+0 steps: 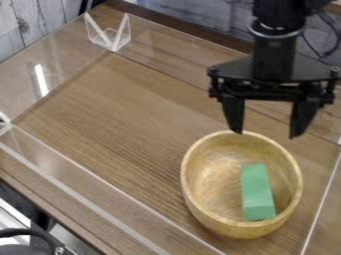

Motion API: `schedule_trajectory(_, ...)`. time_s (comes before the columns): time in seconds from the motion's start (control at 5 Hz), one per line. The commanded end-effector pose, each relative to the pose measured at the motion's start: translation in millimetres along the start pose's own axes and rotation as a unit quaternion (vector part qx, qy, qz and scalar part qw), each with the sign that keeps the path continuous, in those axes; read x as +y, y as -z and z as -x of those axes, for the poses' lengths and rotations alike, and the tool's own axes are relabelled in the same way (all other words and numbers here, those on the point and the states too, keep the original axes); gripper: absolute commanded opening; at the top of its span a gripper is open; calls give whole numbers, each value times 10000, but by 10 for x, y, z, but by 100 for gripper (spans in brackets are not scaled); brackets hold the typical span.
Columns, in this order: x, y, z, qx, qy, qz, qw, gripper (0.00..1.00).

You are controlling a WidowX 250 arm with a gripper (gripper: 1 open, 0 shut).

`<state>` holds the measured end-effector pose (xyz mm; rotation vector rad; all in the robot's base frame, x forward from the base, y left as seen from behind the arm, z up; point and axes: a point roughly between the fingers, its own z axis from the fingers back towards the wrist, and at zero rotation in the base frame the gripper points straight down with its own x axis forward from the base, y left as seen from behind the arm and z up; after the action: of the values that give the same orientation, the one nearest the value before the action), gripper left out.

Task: Put green object into wooden bowl

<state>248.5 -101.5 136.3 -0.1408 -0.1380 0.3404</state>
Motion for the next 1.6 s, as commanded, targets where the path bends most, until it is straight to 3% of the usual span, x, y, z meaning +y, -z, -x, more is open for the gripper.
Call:
schedule_trajectory(0.0, -127, -43, -49, -233, 237, 259, 9991, 100)
schedule_trajectory(0.2, -168, 108, -18, -182, 437, 247, 9986, 100)
schedule_trajectory(0.4, -44, 87, -27, -114, 534, 183, 9983, 100)
schedule_trajectory(0.6, 272, -34, -139, -223, 557, 172, 9981, 100)
schedule_trajectory(1.0, 919, -184, -411, -612, 663, 148, 9958, 100)
schedule_trajectory(1.2, 1320, -165, -555, -701, 968, 90, 9928, 100)
schedule_trajectory(1.4, 1546, -54, -620, -688, 1137, -4, 9911, 100)
